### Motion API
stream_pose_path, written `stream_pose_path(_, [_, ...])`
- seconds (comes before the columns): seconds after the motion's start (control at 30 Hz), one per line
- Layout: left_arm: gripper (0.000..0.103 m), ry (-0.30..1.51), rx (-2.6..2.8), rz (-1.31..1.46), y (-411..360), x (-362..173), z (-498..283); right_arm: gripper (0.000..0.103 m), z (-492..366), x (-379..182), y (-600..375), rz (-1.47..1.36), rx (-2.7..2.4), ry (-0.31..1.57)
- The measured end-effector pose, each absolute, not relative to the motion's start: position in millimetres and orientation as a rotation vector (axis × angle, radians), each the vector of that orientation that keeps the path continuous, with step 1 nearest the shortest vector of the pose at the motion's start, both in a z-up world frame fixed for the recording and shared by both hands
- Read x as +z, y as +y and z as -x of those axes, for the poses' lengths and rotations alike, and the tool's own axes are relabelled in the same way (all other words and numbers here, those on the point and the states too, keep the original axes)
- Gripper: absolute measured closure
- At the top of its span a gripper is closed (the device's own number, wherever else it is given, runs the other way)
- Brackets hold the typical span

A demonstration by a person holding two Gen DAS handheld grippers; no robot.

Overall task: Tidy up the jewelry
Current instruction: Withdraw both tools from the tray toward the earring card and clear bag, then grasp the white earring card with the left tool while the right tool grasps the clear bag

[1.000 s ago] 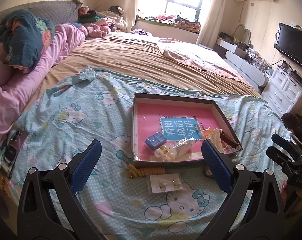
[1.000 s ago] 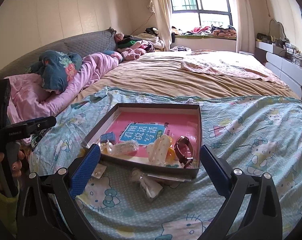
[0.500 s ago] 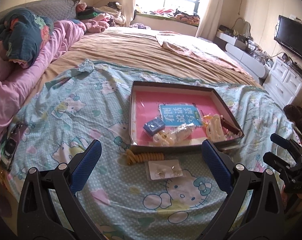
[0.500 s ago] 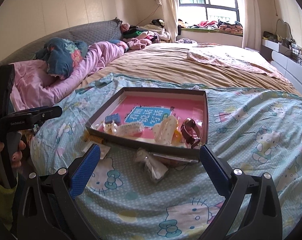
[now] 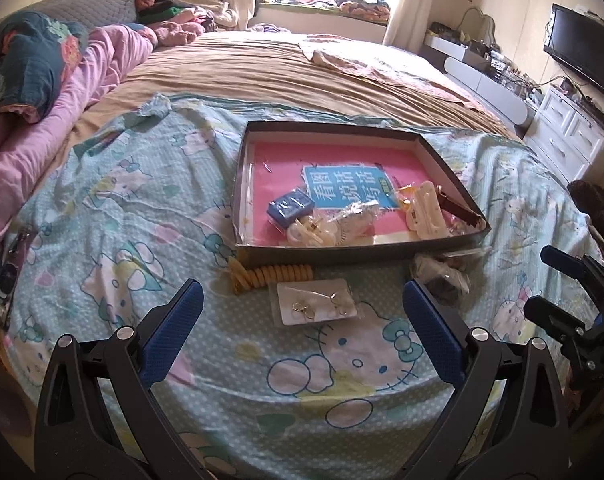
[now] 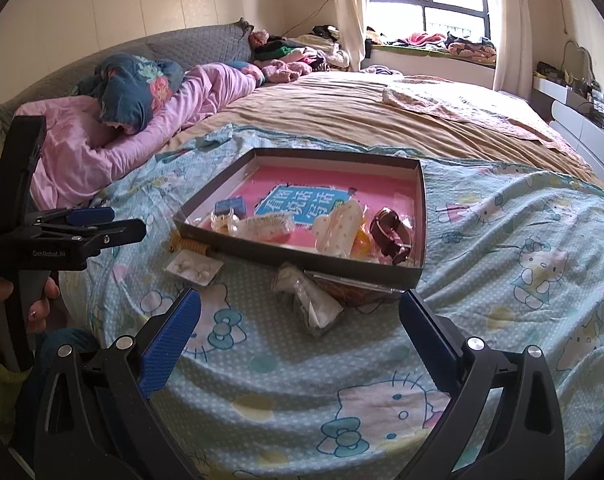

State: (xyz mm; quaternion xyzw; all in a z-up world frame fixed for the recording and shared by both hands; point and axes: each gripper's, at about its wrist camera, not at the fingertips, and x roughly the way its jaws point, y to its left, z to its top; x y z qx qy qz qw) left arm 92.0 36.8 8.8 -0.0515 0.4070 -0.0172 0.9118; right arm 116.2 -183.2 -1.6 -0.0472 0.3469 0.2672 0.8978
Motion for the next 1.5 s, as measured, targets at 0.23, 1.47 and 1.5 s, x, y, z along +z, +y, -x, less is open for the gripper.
stream_pose_path(0.23, [0.01,0.873,-0.024,0.1,37,-4,-98,0.004,-121,-15,-182,0.107,0.56,0.756])
stream_pose_path(1.47, [0.01,1.025,-0.03,0.118,32,-63,-126,0.054,-162,-79,-135,0.182,0.67,0.912])
stream_pose_path(1.5, [0.01,1.027,-0.031,0.119,32,-64,-127,0.054,-162,-80,-133,0.192,0.671,0.909])
